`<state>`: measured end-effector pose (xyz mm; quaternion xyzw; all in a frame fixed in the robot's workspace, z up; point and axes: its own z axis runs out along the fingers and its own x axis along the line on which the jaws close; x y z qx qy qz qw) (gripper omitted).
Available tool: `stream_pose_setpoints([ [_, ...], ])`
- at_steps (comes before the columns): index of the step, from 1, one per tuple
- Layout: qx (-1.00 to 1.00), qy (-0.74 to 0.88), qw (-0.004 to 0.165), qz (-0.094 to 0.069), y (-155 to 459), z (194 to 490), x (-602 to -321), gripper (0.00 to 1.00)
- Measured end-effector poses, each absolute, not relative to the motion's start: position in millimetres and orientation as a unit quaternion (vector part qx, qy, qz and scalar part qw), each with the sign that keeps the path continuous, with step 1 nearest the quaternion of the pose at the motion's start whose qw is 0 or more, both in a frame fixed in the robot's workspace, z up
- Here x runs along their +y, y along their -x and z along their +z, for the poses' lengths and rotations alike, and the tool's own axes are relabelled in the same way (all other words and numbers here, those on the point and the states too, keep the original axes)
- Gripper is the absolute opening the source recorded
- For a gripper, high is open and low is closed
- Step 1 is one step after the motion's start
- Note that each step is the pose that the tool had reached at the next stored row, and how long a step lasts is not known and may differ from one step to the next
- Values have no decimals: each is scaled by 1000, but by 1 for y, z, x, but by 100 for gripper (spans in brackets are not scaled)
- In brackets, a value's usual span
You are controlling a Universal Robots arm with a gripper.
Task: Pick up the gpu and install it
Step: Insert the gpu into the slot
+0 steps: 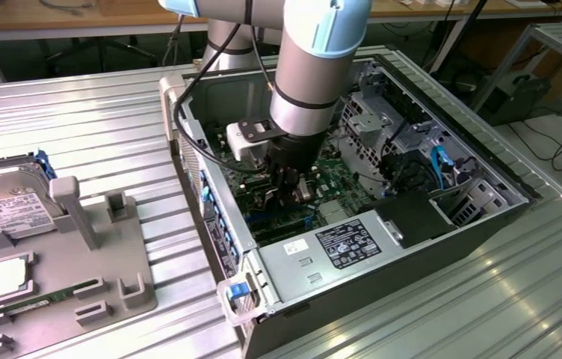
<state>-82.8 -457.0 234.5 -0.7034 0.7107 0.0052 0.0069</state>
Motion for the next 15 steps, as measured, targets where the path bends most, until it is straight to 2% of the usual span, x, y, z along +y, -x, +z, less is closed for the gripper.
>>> stream_pose_setpoints([
  [14, 711, 703, 7, 5, 85, 227, -457, 29],
  [15, 711, 703, 7, 5, 85, 229, -457, 35],
])
